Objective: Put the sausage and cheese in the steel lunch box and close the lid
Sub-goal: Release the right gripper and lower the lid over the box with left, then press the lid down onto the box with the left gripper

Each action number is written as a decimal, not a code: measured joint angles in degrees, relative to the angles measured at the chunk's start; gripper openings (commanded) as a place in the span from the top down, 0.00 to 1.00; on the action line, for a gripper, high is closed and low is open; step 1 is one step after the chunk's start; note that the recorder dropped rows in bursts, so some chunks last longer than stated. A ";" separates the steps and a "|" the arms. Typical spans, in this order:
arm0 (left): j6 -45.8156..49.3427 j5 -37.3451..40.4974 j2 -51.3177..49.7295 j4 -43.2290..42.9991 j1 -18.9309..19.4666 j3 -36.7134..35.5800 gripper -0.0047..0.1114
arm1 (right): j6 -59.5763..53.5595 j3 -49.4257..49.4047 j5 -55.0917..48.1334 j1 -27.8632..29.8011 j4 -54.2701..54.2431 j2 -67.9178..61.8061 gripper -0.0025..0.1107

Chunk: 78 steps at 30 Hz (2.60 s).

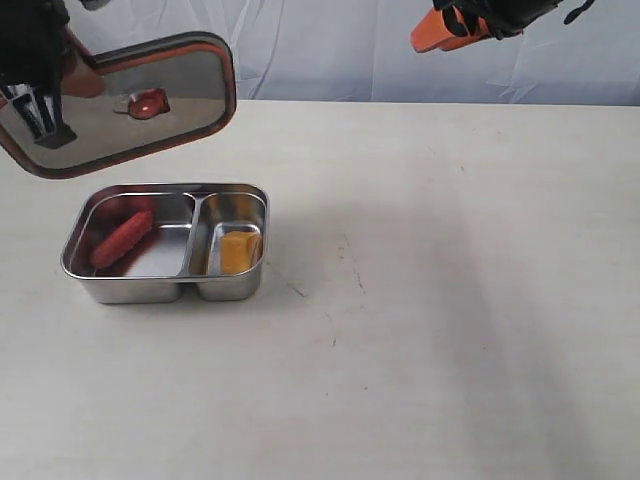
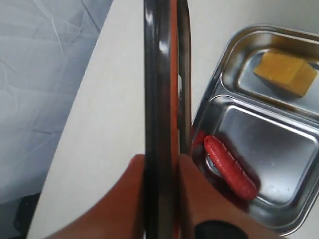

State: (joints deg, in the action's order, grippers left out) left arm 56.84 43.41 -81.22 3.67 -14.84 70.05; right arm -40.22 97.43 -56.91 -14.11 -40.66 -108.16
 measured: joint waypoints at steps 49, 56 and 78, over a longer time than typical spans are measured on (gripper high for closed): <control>-85.42 -23.93 0.40 -82.73 -26.29 -42.15 0.96 | -0.53 0.00 1.10 0.00 5.16 0.00 0.60; -84.96 -24.43 -0.52 -79.20 -26.29 -42.15 0.83 | -0.53 0.00 -0.69 0.00 3.42 0.00 0.60; -95.82 -19.61 -3.35 -85.89 -22.40 -39.93 0.57 | -0.53 0.00 -3.98 0.00 1.09 0.00 0.60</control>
State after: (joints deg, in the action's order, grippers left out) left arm -38.98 23.80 -84.57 -82.22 -37.24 30.12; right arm -40.75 97.43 -60.89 -14.11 -39.58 -108.16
